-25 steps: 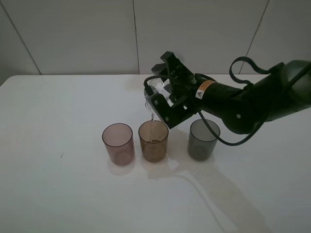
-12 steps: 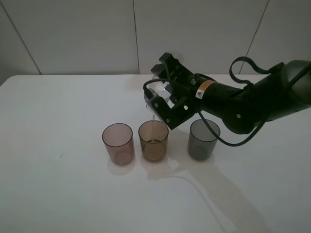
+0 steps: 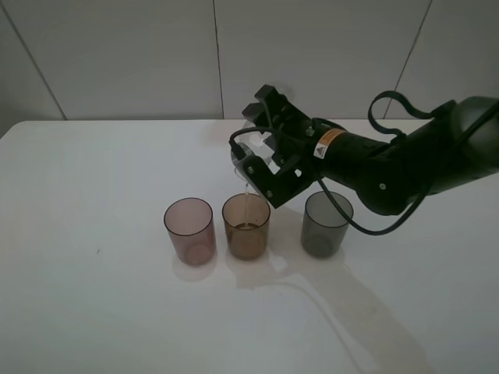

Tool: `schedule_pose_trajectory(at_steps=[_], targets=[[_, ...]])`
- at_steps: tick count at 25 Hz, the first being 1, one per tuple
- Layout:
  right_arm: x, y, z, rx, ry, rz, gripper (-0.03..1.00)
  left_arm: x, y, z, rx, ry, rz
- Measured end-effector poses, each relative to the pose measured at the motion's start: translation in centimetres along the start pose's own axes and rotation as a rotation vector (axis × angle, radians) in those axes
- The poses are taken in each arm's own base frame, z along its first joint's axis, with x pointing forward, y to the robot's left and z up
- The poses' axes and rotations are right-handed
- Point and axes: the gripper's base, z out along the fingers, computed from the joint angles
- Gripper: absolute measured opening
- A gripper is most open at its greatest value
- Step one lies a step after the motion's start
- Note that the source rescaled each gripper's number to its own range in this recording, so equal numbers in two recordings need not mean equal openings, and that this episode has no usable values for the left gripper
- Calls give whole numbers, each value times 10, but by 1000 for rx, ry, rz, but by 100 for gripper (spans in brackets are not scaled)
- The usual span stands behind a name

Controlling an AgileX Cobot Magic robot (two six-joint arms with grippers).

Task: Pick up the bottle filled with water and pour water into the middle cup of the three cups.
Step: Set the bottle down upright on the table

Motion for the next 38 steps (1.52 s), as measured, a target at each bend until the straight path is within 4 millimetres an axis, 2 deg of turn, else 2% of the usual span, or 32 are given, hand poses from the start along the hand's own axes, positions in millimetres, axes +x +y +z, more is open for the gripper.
schedule_pose_trajectory(at_steps=[15, 24, 32, 38], targets=[[-4, -2, 0, -7, 12, -98, 0, 0, 0, 0, 0, 0, 0], [-6, 5, -5, -25, 17, -95, 0, 0, 0, 0, 0, 0, 0], [-20, -1, -6, -15, 0, -83, 0, 0, 0, 0, 0, 0, 0], [-20, -1, -6, -26, 18, -56, 0, 0, 0, 0, 0, 0, 0]])
